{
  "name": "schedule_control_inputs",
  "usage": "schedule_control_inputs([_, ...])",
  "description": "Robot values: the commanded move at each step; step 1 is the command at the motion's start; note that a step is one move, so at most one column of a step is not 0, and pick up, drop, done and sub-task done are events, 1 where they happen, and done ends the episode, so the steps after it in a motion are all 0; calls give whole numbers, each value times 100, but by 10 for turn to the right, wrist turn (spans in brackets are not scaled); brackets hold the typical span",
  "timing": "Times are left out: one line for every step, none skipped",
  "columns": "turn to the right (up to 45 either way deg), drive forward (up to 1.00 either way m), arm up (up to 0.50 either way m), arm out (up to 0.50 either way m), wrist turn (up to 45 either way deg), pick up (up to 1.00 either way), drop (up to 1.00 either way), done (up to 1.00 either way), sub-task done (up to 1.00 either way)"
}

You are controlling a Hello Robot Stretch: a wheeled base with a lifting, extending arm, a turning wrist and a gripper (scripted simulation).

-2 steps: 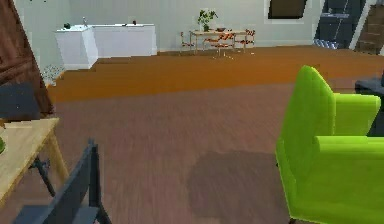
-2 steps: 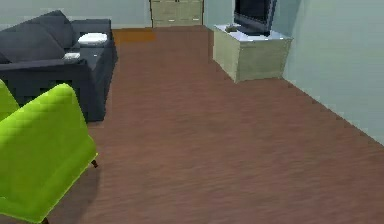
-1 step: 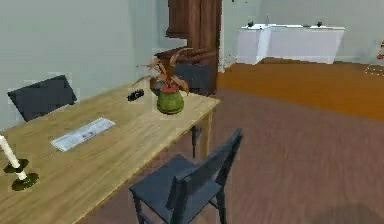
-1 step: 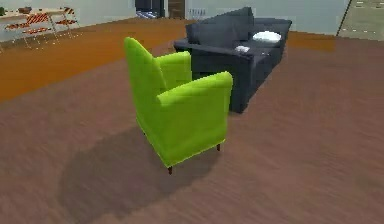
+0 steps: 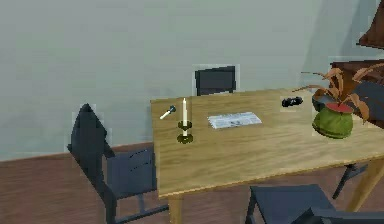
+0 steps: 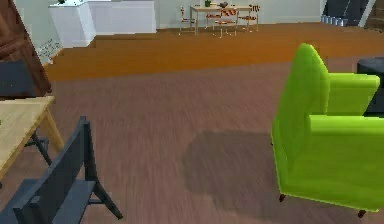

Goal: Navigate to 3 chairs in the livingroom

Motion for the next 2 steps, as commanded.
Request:
schedule_control_inputs([-180, 0, 0, 0, 0, 0, 0, 0, 0])
schedule_control_inputs([0, 0, 0, 0, 0, 0, 0, 100, 0])
